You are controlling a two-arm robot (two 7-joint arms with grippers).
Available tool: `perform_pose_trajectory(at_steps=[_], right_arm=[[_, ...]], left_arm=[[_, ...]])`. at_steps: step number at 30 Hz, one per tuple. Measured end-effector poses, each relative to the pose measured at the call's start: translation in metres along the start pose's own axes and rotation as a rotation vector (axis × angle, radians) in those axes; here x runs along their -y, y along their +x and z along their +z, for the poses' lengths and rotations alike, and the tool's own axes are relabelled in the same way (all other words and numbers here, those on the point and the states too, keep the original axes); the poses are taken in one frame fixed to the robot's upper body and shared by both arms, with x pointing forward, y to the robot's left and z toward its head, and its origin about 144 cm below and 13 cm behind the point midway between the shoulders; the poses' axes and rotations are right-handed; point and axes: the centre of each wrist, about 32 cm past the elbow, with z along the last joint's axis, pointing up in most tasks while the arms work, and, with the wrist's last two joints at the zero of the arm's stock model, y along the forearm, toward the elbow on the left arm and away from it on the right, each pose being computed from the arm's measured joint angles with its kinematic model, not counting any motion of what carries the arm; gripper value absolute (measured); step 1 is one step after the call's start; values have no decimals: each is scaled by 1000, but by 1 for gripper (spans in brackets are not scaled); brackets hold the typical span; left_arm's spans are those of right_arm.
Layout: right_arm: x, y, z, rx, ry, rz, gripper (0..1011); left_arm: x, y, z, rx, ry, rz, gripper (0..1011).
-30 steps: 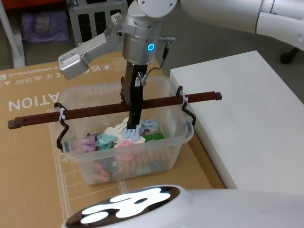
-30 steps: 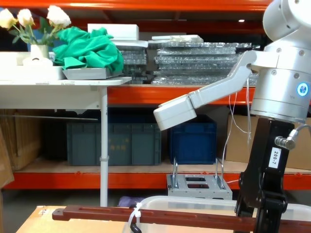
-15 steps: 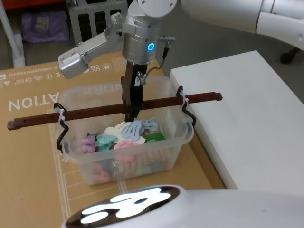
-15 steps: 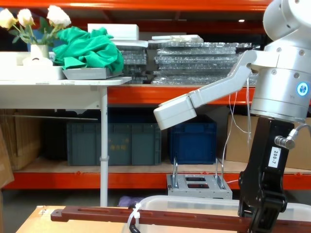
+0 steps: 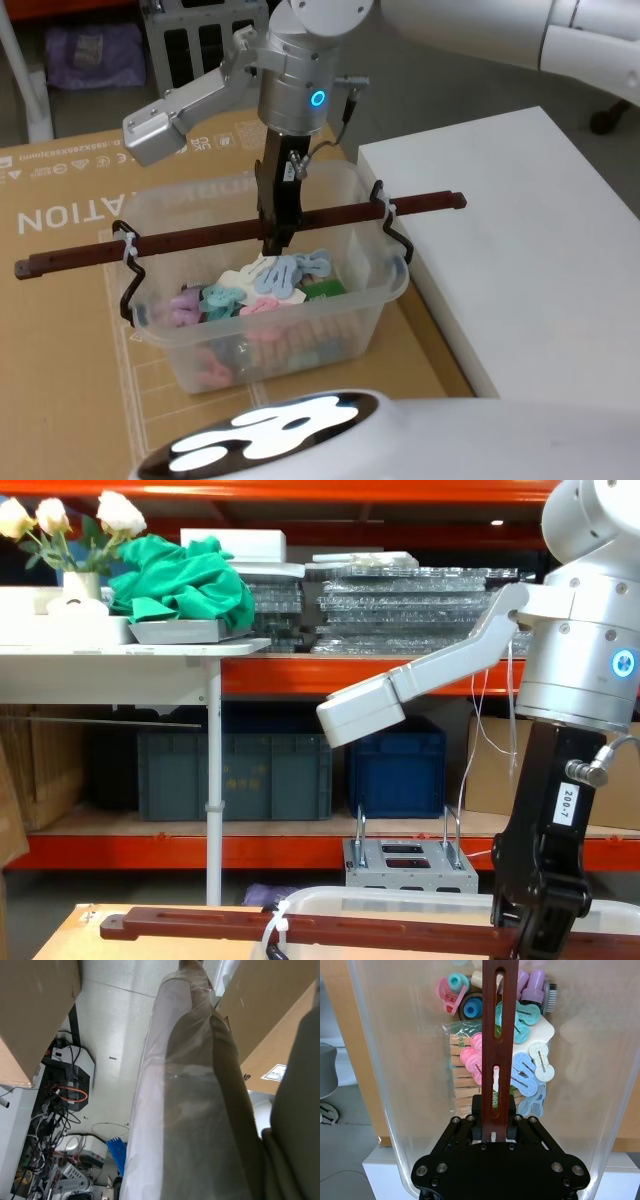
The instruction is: Use one hand to grasp the basket and place it at the designated location.
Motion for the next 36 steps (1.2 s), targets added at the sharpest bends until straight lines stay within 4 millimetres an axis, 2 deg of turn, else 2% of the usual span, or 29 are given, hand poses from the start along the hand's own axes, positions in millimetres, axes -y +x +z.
perform_pose_trajectory(at_steps=[6,10,20,29,36], right_arm=[[8,-4,2,-16,-11,-8,234],[25,-11,5,-44,-38,-31,233],[42,-22,7,-89,-61,-61,234],[69,-39,13,-153,-114,-86,233],[82,-48,16,-203,-141,-89,234]], left_arm=[[0,0,0,0,0,0,0],[0,0,0,-1,0,0,0],[0,0,0,0,0,0,0],[0,0,0,0,0,0,0],[0,0,0,-1,0,0,0]])
